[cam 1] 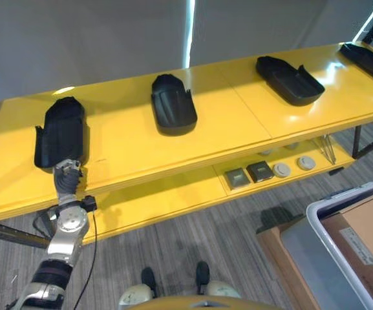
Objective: Move parts from the plastic box to the shelf.
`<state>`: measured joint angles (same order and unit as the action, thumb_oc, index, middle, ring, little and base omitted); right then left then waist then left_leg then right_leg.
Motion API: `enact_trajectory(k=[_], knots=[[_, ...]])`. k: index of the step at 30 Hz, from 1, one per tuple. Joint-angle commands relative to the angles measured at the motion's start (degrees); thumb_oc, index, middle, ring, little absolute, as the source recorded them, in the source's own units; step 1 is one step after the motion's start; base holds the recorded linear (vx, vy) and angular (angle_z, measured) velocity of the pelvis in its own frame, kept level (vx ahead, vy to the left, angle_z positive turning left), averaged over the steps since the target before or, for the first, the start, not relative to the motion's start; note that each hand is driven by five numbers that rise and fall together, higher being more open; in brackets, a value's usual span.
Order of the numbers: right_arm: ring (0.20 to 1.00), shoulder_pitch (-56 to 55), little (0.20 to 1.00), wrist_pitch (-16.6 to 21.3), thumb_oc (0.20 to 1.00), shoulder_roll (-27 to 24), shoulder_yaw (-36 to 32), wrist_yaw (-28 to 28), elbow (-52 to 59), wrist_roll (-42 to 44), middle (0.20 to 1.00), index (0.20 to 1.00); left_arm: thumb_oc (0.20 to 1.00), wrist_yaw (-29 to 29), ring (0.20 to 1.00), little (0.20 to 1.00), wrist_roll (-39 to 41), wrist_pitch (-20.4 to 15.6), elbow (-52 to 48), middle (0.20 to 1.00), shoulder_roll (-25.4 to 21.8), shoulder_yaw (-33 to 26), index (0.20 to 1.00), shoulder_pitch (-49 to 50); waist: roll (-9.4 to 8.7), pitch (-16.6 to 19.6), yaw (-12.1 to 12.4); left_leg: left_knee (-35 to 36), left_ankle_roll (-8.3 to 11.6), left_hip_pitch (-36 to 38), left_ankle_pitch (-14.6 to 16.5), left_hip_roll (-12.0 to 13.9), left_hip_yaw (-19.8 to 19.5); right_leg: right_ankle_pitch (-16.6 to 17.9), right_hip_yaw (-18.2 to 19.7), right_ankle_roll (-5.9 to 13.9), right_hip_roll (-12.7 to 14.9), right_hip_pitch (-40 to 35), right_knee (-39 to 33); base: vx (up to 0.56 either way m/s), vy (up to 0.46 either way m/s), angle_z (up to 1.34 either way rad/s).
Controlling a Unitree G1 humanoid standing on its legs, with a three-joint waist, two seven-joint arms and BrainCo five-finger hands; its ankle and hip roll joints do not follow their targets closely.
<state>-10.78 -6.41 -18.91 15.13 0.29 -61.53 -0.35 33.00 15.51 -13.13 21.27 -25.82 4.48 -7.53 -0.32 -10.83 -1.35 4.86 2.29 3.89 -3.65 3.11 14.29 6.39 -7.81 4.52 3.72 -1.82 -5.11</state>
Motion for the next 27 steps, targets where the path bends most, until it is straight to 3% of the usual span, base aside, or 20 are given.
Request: enact_trajectory(k=[1, 19, 26, 27], knots=[[1.000, 0.7, 1.000, 0.5, 1.000, -2.6, 2.0, 0.8, 0.4, -1.4, 1.000, 1.000, 0.200, 2.5, 0.200, 0.200, -2.1, -3.9, 2.6, 0.200, -2.5, -1.4, 0.200, -6.6, -0.73, -1.5, -0.3, -4.9, 0.85, -1.8, 5.5, 2.5, -2.1, -4.8, 1.6, 4.15, 2.9, 0.7, 2.7, 0.00, 0.000, 0.00], [1.000, 1.7, 1.000, 0.3, 1.000, -4.5, 3.4, 2.1, 1.8, -2.5, 1.000, 1.000, 0.200, 3.9, 0.200, 0.200, -0.3, -2.4, 17.5, 0.200, -3.1, -2.2, 0.200, -13.8, -1.07, -2.0, -2.5, -5.6, 0.71, -2.4, 5.6, 2.7, -1.4, -5.2, 3.2, 4.11, 2.7, 1.9, 3.4, 0.00, 0.007, -0.03], [1.000, 1.8, 1.000, 0.6, 1.000, -4.0, 3.8, 2.0, 1.7, -2.7, 1.000, 1.000, 0.200, 1.6, 0.200, 0.200, -0.3, -3.2, 17.5, 0.200, -3.0, -1.2, 0.200, -14.6, -1.24, -2.2, -2.6, -5.8, 0.65, -2.8, 5.7, 2.7, -1.3, -5.2, 3.4, 4.05, 2.5, 2.3, 3.4, 0.00, 0.000, 0.00], [1.000, 1.8, 1.000, 0.6, 1.000, -4.0, 3.7, 2.0, 1.7, -2.8, 1.000, 1.000, 0.294, 0.7, 0.294, 0.294, -0.1, -3.5, 17.2, 0.294, -3.0, -1.2, 0.294, -14.6, -1.24, -2.2, -2.6, -5.8, 0.65, -2.8, 5.7, 2.7, -1.3, -5.2, 3.4, 4.04, 2.5, 2.3, 3.4, 0.00, 0.000, 0.00]])
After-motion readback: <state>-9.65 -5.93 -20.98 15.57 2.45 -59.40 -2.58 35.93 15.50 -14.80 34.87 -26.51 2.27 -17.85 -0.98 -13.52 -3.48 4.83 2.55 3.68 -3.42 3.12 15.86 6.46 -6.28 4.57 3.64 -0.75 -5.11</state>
